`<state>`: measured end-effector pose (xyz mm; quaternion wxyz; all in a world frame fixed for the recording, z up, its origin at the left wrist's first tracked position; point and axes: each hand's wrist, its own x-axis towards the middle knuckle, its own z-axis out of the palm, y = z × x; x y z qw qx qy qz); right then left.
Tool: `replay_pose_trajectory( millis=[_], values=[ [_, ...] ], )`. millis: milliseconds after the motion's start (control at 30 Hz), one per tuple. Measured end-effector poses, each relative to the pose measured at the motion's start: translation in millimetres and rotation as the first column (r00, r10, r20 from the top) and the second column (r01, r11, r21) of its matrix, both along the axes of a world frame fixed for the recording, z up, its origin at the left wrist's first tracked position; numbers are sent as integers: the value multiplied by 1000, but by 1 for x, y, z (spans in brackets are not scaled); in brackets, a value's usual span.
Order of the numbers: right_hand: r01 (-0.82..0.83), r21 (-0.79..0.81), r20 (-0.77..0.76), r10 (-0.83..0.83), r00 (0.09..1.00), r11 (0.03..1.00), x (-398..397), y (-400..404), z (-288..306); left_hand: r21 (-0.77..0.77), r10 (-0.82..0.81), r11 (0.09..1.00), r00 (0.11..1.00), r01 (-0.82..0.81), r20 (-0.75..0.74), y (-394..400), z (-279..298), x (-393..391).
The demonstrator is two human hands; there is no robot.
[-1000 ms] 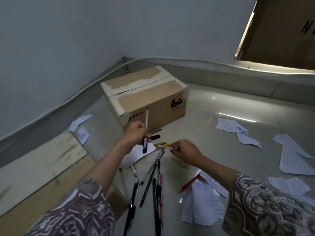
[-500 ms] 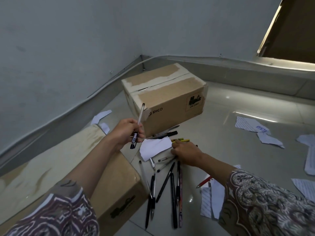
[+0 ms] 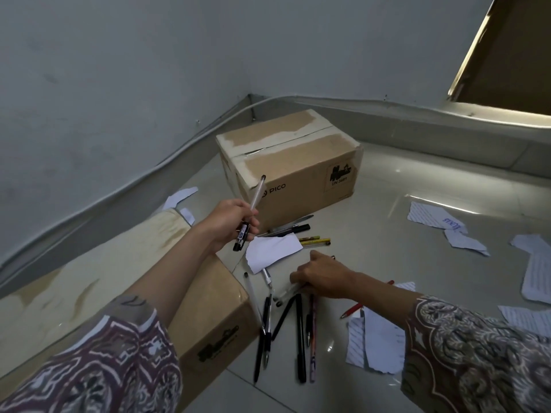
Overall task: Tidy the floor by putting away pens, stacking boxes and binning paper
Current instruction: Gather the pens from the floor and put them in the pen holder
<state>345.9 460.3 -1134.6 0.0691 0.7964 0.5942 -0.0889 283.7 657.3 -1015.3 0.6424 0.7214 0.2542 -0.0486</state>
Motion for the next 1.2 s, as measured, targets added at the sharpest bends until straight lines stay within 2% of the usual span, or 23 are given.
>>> replay_pose_trajectory(
  millis=[267, 500, 600, 700, 767, 833, 933, 1000, 1100, 1200],
  values=[
    [-262, -108, 24, 266, 964, 959, -31, 25, -9, 20, -3, 1000, 1000, 3, -19, 8, -1, -15],
    [-413, -180, 168, 441, 882, 893, -36, 34, -4, 24, 28, 999, 999, -28, -15, 12, 0, -23],
    [-376, -83, 152, 384, 911, 923, -26, 26, 4, 26, 22, 999, 1000, -22, -13, 12, 1, -25],
    [-261, 18, 87, 259, 962, 965, -16, 13, 16, 35, 4, 999, 1000, -3, -17, 9, 3, -25],
    [-104, 146, 11, 103, 995, 984, -9, 5, 27, 43, -7, 999, 1000, 8, -25, 6, 5, -23],
    [110, 283, -151, -69, 986, 953, -4, -2, 42, 37, -8, 999, 1000, 9, -26, -1, 7, -21],
    [410, 437, -437, -209, 875, 801, 2, -7, 66, 23, -1, 1000, 1000, 1, -6, -16, 8, -17],
    [601, 472, -632, -227, 741, 645, 1, -9, 82, -7, -4, 1000, 1000, 4, 19, -30, 8, -14],
    [807, 377, -888, -71, 455, 454, -5, -9, 104, 21, -70, 997, 994, 69, 86, -53, 9, -9],
    [881, 296, -951, 30, 307, 370, -8, -12, 123, 10, -99, 995, 979, 99, 177, -77, 15, 0]
  ],
)
